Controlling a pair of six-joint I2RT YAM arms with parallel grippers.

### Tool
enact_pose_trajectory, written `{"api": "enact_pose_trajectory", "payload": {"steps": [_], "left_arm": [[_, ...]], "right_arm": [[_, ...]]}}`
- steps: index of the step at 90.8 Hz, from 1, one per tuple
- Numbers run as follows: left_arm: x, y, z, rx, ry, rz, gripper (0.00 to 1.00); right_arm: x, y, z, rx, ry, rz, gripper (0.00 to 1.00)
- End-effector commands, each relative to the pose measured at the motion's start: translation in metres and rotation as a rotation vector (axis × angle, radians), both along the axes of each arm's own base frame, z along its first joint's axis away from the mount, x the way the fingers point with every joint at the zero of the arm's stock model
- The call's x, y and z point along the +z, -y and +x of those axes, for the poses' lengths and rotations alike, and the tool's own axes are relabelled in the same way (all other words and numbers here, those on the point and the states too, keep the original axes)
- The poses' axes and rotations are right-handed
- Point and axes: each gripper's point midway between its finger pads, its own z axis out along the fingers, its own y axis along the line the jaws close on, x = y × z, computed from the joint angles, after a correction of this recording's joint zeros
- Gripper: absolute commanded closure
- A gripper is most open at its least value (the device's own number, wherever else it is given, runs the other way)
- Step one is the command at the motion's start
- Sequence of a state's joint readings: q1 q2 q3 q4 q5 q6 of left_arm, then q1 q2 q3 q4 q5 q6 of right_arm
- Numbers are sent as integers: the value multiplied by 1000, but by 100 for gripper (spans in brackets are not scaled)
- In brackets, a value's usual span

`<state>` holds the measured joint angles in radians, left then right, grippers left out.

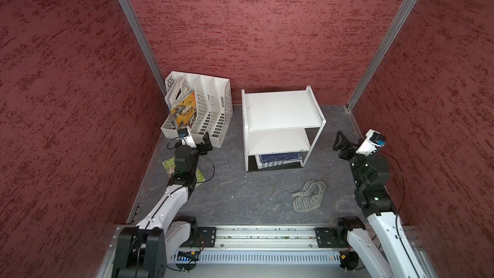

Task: Wipe the bookshelf clean with a cloth
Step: Pick up the cleaning item at the center of the board.

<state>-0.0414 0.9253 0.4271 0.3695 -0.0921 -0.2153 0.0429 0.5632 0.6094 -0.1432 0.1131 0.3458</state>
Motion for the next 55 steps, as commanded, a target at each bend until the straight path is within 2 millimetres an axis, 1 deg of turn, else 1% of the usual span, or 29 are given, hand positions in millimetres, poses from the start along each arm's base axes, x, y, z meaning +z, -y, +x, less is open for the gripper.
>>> {"api": "enact_pose_trajectory", "payload": {"steps": [1,5,6,7,8,13,19,24,34,42,50,55], "left_arm": [[-28,15,-32,-41,-187,-256,0],[-28,28,-41,-104,-207,-316,0],[-28,33,-43,-124,-212,-332,0],[-29,36,-45,-139,-218,-346,0],[-29,40,-47,-157,-226,-357,0],[-35,56,-56,-237,-268,-393,0],[-44,74,-64,-323,-323,-407,0],[-52,87,-70,-390,-370,-404,0],[-72,95,-72,-434,-405,-405,0],[-89,96,-70,-437,-438,-400,0],[-96,97,-67,-443,-450,-397,0],[-99,96,-65,-442,-454,-392,0]], "right_arm": [[-74,-20,-28,85,-369,144,1],[-84,-29,-37,124,-434,160,1],[-89,-30,-41,131,-462,163,1],[-88,-31,-41,137,-459,166,1],[-93,-32,-45,139,-488,168,1],[-103,-34,-55,148,-534,173,2],[-107,-40,-60,168,-533,202,3],[-115,-45,-66,180,-554,233,4],[-133,-46,-68,146,-590,254,6],[-157,-50,-67,127,-644,275,10],[-183,-48,-72,74,-731,246,13],[-195,-46,-77,37,-776,213,12]]}}
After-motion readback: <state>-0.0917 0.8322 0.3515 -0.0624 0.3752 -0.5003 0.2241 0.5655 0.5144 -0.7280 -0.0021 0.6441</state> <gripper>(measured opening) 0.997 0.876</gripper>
